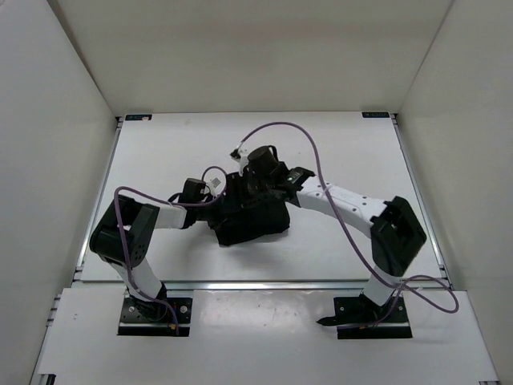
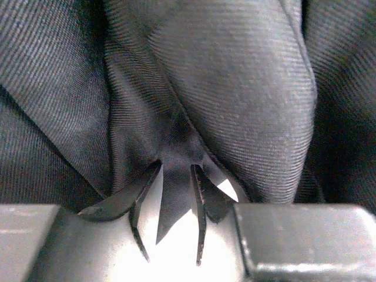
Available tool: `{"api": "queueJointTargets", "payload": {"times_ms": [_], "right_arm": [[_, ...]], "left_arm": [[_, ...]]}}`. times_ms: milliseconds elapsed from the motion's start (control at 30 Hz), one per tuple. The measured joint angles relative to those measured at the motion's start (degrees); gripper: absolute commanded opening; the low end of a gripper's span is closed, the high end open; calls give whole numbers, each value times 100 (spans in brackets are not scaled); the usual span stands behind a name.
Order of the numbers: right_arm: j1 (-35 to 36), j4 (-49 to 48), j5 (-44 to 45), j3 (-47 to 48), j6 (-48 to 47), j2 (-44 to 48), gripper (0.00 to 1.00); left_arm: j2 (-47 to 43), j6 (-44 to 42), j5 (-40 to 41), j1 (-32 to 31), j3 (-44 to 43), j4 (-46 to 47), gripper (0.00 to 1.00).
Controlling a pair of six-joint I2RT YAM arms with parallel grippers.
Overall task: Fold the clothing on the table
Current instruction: Fold the skirt
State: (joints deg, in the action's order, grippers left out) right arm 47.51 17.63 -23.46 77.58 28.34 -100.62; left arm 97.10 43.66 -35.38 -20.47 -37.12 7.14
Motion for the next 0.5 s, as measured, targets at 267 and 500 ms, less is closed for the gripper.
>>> {"api": "queueJointTargets", "payload": {"times_ms": [267,500], "right_arm": [[-870,-455,109,-876,17,1696,44],[-1469,-839,83,-1823,254,1543,23]], "left_arm": [[0,203,-199,59,203,304,37],[-4,332,-289,109,378,575,36]]}}
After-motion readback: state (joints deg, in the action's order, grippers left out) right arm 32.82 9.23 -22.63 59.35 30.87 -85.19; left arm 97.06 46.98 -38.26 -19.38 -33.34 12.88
